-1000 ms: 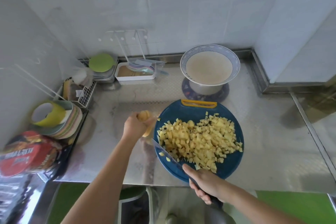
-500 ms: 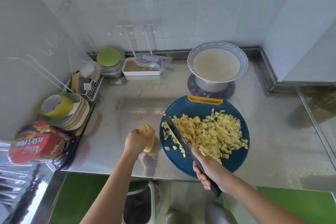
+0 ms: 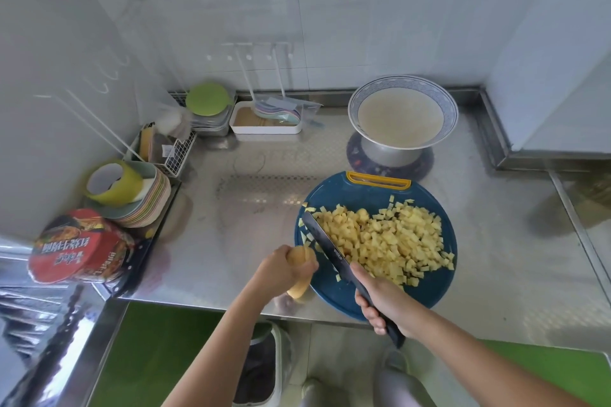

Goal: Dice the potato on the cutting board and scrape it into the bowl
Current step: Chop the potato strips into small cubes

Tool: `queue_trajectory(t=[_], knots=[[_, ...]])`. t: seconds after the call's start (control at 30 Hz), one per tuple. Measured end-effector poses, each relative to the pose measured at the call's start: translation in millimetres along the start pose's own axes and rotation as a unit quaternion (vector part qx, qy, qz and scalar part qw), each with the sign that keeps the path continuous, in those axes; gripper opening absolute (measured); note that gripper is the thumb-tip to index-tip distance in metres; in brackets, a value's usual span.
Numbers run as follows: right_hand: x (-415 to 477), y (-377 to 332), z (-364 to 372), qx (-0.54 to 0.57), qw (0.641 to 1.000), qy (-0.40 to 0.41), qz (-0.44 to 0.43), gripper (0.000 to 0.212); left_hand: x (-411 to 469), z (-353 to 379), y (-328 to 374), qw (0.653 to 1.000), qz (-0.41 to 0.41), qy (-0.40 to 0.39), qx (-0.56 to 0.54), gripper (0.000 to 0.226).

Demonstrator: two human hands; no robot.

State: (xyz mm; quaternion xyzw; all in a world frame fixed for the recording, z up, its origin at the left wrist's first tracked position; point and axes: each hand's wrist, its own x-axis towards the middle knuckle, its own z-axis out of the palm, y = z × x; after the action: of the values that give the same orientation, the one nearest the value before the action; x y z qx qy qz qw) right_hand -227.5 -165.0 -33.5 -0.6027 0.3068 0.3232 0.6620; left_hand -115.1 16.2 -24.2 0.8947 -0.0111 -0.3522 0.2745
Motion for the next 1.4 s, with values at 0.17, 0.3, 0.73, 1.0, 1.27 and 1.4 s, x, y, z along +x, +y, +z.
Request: queue_trajectory(t=[0.17, 0.3, 0.73, 1.0, 1.27, 1.4], knots=[[2.1, -5.7, -8.5, -0.01, 1.0, 0.014, 0.004, 0.064, -6.0, 12.6, 6.5, 0.99, 0.107, 0.003, 0.093, 0.06], [2.5, -12.4, -19.0, -0.015, 1.0, 0.024, 0.004, 0.065, -4.4, 19.3, 7.2, 0.985, 0.122, 0.026, 0.115, 0.059], [-5.3, -15.1, -32.1, -0.019, 1.0, -0.019, -0.016, 0.066, -4.0, 4.7, 6.3, 0.978, 0.164, -0.025, 0.126, 0.052], [-2.5, 11.8, 0.2, -0.011, 0.998, -0.044, 0.037, 0.066, -8.6, 0.3, -9.5, 0.959, 0.201, -0.084, 0.18, 0.052], [1.0, 22.5, 1.5, 0.055, 0.998, 0.03, 0.01, 0.064, -2.7, 4.0, -7.0, 0.957, 0.188, -0.08, 0.204, 0.047], [0.0, 16.3, -12.8, 0.063, 0.995, 0.072, 0.003, 0.065, -1.5, 8.1, -3.5, 0.955, 0.178, -0.074, 0.226, 0.051]])
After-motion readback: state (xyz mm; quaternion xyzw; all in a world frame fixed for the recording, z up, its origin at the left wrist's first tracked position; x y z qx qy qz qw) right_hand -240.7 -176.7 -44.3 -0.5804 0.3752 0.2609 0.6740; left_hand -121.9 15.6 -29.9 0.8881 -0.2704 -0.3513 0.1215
